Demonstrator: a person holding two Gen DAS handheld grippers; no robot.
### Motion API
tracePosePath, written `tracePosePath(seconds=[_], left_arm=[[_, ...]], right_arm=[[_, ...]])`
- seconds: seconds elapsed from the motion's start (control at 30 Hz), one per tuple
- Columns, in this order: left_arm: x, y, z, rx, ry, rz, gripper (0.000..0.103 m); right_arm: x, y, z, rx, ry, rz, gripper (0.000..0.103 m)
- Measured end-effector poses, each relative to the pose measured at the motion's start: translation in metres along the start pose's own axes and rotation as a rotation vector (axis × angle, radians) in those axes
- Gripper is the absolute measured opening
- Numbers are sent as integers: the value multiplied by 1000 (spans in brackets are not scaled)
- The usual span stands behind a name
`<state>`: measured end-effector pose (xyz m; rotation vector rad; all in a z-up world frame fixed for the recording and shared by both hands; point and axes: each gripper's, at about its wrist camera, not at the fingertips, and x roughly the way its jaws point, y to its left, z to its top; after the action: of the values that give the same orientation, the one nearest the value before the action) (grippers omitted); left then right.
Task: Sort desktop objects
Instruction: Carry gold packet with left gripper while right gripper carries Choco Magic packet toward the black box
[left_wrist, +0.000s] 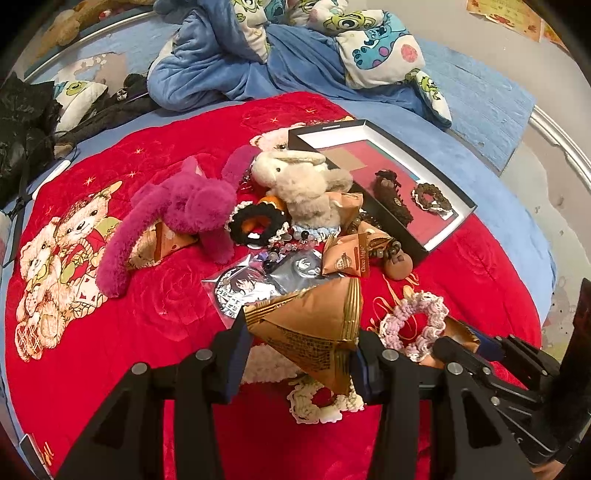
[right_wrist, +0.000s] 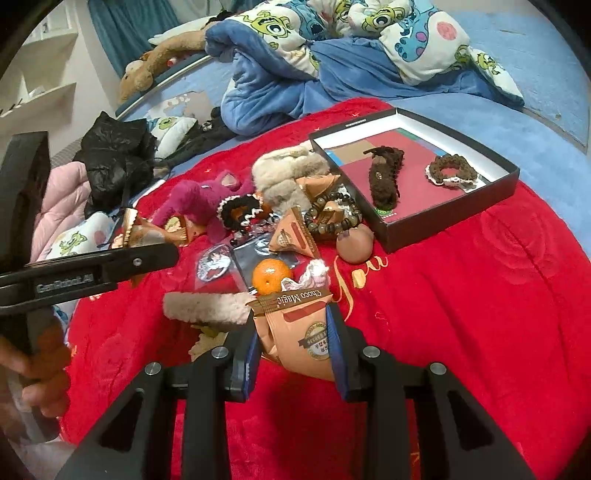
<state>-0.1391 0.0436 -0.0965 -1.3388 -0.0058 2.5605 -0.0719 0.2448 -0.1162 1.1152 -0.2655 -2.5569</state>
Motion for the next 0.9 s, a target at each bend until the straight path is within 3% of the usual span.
tracePosePath(seconds=[0.9], left_arm=[[0,-20,-2,57,19,-29,48]], right_arm=[[-25,-25,-5,90,-35,1,32]])
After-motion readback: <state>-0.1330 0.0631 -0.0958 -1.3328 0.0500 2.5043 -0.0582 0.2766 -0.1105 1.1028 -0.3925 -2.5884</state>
